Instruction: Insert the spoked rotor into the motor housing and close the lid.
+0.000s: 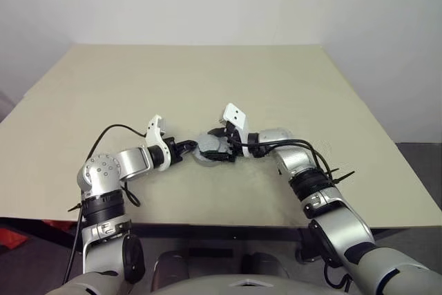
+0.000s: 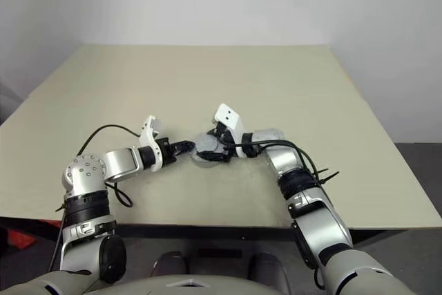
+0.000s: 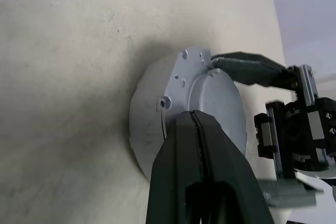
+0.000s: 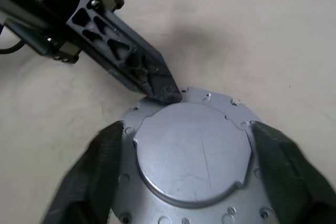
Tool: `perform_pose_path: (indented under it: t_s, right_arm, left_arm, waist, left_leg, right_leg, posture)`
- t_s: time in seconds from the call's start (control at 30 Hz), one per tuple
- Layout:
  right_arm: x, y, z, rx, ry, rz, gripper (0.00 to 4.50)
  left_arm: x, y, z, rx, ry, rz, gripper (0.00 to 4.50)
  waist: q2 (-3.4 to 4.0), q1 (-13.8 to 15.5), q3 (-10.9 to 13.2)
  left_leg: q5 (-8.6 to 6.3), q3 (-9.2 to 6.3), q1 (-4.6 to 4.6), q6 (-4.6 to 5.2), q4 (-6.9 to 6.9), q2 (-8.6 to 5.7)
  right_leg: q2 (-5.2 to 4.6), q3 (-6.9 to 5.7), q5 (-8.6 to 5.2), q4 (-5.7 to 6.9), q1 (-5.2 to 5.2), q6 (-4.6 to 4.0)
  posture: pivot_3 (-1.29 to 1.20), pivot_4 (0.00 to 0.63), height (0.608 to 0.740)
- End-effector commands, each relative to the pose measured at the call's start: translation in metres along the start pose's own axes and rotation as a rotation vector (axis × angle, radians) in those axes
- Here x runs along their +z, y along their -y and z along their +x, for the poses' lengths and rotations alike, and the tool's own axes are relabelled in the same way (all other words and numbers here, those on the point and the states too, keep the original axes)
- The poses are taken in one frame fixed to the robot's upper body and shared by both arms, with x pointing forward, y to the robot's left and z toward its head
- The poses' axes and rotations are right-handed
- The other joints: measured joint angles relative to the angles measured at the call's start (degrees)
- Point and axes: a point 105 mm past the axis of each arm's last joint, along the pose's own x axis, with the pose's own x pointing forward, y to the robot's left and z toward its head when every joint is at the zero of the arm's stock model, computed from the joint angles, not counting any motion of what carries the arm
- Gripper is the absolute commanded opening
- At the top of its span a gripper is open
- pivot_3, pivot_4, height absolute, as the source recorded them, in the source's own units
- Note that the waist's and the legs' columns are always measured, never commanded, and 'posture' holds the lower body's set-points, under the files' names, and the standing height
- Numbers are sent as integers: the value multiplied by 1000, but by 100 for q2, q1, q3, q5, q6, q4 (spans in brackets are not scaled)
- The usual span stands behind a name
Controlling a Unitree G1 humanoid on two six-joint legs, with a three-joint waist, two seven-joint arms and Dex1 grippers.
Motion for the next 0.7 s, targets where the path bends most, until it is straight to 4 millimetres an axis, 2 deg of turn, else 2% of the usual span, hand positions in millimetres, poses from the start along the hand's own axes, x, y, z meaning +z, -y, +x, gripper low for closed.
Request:
perform_pose_path:
  t_s: [0.03, 0.27, 0.47, 0.7]
  right_arm:
    - [3, -3, -1, -1, 31, -6, 4470]
    - [23, -2, -4, 21, 116, 24, 4470]
    - [46, 7, -9, -5, 217, 63, 4470]
    - [58, 25, -15, -76, 261, 253, 4470]
  left_arm:
    - [0, 2, -1, -1, -1, 9, 0]
    - [1, 4, -1, -14, 0, 8, 0]
    - [-7, 17, -2, -87, -49, 23, 0]
    - [-10, 17, -2, -85, -60, 20, 0]
  waist:
    - [0, -6, 0]
    - [3, -11, 4]
    - [7, -2, 8]
    - [9, 30, 10]
  left_leg:
    - [-3, 0, -3, 4, 0, 0]
    - [-7, 2, -9, 11, 1, 0]
    - [-7, 2, -13, 11, 1, 0]
    - [-9, 2, -19, 14, 7, -5]
  right_leg:
    - [0, -1, -3, -1, -1, 4]
    - [-2, -1, -5, 0, -8, 6]
    - [-3, -1, -5, 0, -10, 6]
    - [-7, 0, -4, 0, -11, 5]
  posture:
    - [0, 0, 740]
    - [0, 0, 740]
    - [0, 0, 740]
    - [0, 0, 740]
